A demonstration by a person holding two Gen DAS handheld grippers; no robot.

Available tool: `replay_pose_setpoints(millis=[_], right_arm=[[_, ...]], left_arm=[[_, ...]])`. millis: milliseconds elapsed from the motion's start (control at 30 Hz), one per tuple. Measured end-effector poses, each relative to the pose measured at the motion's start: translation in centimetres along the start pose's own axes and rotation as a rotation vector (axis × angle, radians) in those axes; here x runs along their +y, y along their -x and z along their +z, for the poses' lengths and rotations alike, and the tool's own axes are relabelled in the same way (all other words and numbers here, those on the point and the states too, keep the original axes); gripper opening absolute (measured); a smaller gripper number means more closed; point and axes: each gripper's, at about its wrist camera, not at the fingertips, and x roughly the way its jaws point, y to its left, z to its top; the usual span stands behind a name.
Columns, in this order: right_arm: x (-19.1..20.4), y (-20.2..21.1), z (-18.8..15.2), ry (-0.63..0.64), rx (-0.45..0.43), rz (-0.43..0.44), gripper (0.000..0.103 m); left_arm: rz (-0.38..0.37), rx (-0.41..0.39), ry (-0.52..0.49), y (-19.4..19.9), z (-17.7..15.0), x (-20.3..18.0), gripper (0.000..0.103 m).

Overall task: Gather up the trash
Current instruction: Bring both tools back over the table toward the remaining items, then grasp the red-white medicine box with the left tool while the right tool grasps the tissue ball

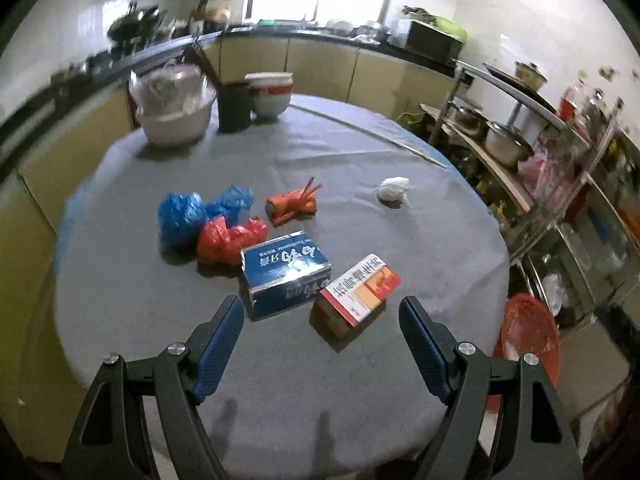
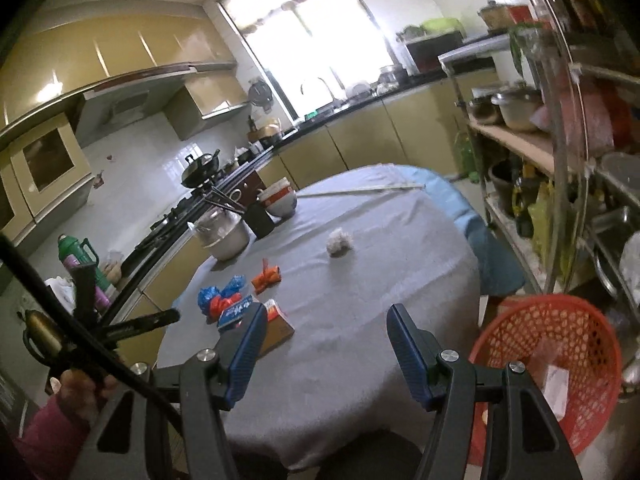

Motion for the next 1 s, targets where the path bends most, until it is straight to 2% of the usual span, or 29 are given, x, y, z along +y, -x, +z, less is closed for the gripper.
replay_pose_setpoints(millis=[133,300,467,633,733,800,867,900,1000], right_arm=[[-0.2,-1.7,-0.5,-0.028,0.048,-0.011,0.066],[0.3,-3.5,-0.5,-0.06,0.087,-0.005,0.066],[0.7,-4.4,-0.8,-0.072,0.112,-0.015,0.066],[1.5,-4.7,-1.5,-0.064,0.13,-0.025,0.066],[1.9,-4.8,-1.7,-0.057,0.135,-0.024,0.066],[2.2,-4.9,-1.8,-0.05,0.135,-0.023,0.066],[2.3,-5.0,-1.8,-0.043,0.137,-0.024,0.066],[2.4,-5.1,-1.8,-0.038,0.137,-0.026,0.066],[2.4,-5.4,-1.2,-0.027,0.132,-0.037,0.066]], left_arm=[[-0.039,0.018,0.028,-2.6,0.6,0.2,0.08],[-0.078,0.027,-0.031,-5.4,1.3,-1.5,0.08],[-0.138,0.035,-0.012,-7.8,1.9,-3.0,0.08],[-0.154,0.052,-0.025,-9.5,1.3,-4.0,0.08],[-0.14,0.11,-0.043,-10.7,0.5,-4.3,0.08],[-0.138,0.085,-0.07,-10.3,0.0,-4.4,0.076],[-0.167,0.106,-0.088,-9.8,-0.5,-4.5,0.06],[-0.176,0.115,-0.099,-9.6,-0.7,-4.6,0.057],[-0.2,0.13,-0.105,-9.0,-1.3,-4.3,0.055]])
